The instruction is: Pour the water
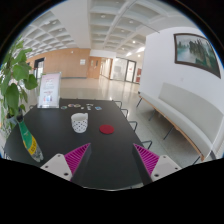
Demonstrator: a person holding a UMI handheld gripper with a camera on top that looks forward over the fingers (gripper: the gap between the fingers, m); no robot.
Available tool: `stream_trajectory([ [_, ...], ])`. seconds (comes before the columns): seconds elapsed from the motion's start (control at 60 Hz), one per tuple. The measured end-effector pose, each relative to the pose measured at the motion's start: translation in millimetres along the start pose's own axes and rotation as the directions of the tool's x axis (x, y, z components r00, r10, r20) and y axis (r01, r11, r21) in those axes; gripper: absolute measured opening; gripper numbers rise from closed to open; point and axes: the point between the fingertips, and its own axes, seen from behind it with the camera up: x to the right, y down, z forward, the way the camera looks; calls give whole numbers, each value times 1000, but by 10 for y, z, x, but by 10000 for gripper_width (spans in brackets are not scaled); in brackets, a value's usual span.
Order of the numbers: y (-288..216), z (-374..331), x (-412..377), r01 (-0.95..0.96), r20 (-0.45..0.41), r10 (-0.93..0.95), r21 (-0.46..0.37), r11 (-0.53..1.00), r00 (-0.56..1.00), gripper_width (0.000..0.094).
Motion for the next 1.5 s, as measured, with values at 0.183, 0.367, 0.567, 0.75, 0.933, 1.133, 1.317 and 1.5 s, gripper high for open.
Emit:
stream_trajectory([
  [0.183, 308, -115, -221, 38, 13, -38, -32, 999, 999, 857],
  [0.367, 699, -368, -754, 60, 57, -57, -48, 997, 997, 852],
  [0.567, 941, -652, -1683, 57, 177, -55, -10, 998, 983, 858],
  [0.75, 685, -603, -2576, 56, 269, -73, 72, 996, 960, 857],
  [0.933, 393, -163, -3081, 5, 257, -35, 118, 993, 966, 853],
  [1.133, 285, 276, -3218, -15, 206, -18, 157, 988, 978, 730],
  [1.317, 260, 427, -3251, -45, 213, 7, 172, 984, 977, 501],
  [1.5, 213, 398, -3320, -63, 253, 14, 188, 980, 967, 403],
])
